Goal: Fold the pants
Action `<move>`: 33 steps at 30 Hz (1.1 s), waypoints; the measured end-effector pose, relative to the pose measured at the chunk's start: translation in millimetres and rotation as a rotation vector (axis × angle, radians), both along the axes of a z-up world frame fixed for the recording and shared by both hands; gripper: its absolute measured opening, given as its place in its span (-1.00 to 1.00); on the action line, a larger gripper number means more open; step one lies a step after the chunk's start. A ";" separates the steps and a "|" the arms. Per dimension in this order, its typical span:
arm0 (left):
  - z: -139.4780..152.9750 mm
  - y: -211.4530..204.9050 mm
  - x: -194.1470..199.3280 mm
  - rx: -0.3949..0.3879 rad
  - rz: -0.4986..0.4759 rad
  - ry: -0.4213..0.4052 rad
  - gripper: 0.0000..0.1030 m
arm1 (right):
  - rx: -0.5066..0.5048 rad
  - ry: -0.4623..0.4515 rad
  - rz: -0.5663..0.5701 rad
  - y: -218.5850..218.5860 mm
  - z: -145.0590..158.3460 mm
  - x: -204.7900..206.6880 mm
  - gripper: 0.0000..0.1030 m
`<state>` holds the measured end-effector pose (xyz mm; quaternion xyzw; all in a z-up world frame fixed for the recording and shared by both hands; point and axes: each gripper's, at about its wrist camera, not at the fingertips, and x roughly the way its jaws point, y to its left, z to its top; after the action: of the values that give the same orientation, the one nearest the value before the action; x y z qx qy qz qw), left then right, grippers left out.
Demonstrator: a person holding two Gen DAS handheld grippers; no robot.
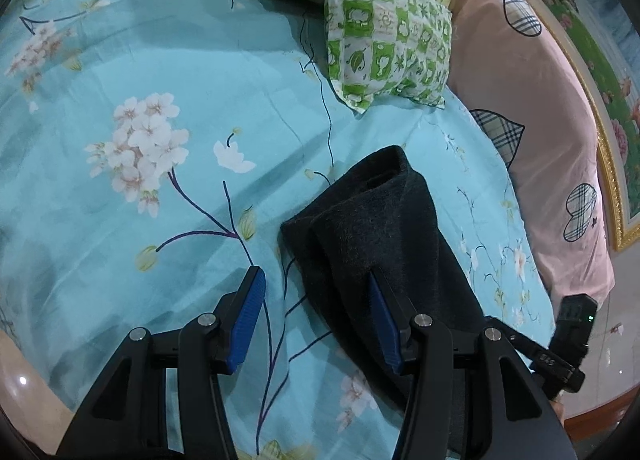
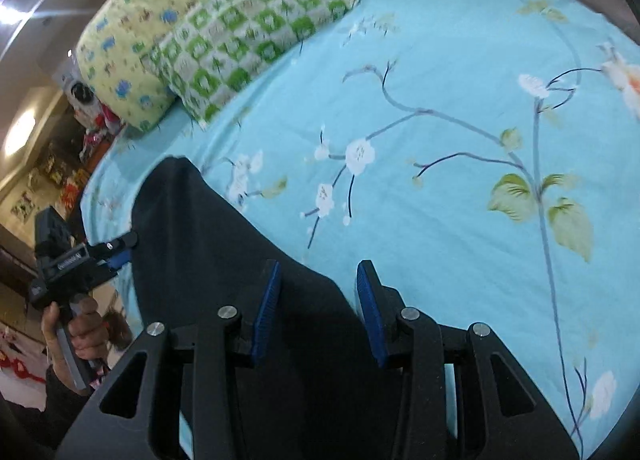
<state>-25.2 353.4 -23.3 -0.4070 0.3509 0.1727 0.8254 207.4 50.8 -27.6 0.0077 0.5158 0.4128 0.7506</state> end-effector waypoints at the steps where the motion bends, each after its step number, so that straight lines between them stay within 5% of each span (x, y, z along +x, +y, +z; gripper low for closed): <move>1: -1.4 0.1 1.3 -0.002 -0.003 0.003 0.03 | -0.011 0.010 0.021 4.1 -4.8 1.5 -0.20; 11: -6.9 -13.5 39.8 0.038 -0.103 0.000 0.00 | -0.077 -0.007 0.149 18.3 -16.4 -12.1 -0.19; 15: -1.8 -19.8 38.7 0.049 -0.133 -0.048 -0.57 | -0.106 -0.041 0.165 23.4 -11.6 -18.8 -0.57; 23: 61.6 -38.8 -20.8 0.185 -0.140 -0.261 -0.66 | -0.121 -0.329 0.118 21.5 48.6 -40.5 -0.75; 28: 45.3 -27.8 -10.5 0.231 -0.138 -0.180 -0.66 | -0.214 -0.458 0.147 54.0 42.4 -45.4 -0.75; 33: 12.6 -15.0 8.8 0.278 -0.160 -0.075 -0.55 | -0.249 -0.399 0.130 64.3 8.4 -33.4 -0.69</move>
<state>-16.4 338.3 -10.8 -0.2660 0.3239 0.1379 0.8974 173.9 115.1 -19.3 -0.2000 0.4038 0.3869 0.8045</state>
